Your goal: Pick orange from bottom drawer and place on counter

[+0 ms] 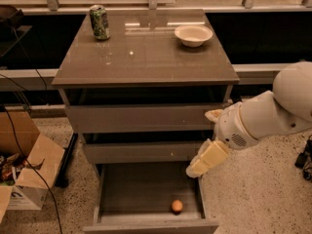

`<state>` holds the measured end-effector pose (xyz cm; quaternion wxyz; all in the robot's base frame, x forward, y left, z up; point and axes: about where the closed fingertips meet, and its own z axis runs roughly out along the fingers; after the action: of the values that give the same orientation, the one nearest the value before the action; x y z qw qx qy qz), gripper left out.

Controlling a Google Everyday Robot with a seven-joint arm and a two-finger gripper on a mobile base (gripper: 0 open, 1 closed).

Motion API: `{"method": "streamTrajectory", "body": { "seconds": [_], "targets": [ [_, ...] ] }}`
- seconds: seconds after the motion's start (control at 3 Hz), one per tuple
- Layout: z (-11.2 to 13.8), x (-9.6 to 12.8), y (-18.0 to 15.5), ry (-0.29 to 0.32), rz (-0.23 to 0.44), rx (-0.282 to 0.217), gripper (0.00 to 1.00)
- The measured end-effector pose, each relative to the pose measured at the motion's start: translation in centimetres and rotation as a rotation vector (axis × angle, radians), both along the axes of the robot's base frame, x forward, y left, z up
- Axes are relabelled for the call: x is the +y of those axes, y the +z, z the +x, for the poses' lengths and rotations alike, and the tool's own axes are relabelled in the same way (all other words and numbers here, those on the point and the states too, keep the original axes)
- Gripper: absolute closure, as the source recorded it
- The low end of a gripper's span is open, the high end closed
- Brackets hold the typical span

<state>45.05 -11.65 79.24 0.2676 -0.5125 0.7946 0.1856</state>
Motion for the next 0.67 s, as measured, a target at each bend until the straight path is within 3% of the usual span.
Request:
{"method": "streamTrajectory", "body": {
  "seconds": [0.33,0.67],
  "targets": [
    [0.0,0.0,0.0,0.0,0.0,0.0,0.0],
    [0.1,1.6,-1.9,0.016,0.012,0.0,0.0]
  ]
}}
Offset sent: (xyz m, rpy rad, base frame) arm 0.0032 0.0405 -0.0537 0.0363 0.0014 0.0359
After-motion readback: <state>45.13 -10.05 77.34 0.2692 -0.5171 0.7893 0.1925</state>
